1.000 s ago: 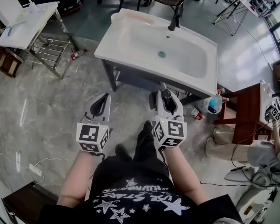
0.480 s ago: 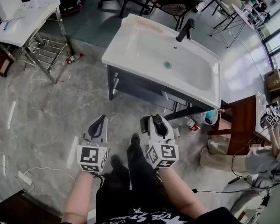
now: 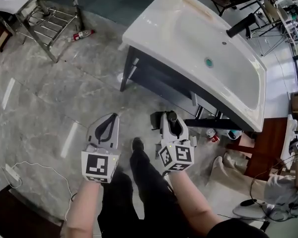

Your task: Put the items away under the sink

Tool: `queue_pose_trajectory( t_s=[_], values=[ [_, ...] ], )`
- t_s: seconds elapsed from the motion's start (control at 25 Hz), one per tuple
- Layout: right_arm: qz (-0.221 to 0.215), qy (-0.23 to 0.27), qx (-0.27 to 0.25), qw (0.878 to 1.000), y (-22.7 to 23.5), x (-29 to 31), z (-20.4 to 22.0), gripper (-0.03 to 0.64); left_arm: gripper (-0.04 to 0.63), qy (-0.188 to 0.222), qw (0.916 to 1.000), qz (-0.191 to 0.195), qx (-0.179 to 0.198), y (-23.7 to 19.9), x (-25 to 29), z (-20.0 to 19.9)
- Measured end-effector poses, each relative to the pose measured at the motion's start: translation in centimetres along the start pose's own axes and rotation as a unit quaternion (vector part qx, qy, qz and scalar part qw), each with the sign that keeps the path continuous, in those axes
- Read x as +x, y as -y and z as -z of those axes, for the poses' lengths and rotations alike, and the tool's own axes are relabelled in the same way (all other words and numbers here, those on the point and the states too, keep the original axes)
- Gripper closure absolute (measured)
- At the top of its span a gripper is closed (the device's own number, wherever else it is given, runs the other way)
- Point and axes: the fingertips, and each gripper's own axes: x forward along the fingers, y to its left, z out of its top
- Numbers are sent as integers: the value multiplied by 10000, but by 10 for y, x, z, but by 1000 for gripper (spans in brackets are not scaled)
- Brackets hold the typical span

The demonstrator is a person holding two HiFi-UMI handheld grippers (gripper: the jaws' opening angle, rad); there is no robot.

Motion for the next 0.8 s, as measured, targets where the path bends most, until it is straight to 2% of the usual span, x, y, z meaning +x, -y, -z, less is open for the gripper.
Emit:
queue_pose_trajectory(
  t_s=[0.16,0.32,0.52,0.8],
  values=[
    [-207,-72,-172,9996,11,44,53,526,586,2,9998,162,126,-2,45,50],
    [-186,-80,-224,9995,34,88,105,526,586,90,9991,299,286,-16,86,96],
    [-69,-175,-138,9997,64,139,166,526,586,164,9994,221,230,-52,128,152],
    [-215,-191,-295,9992,87,214,233,526,586,354,9993,49,88,-102,179,212]
  ],
)
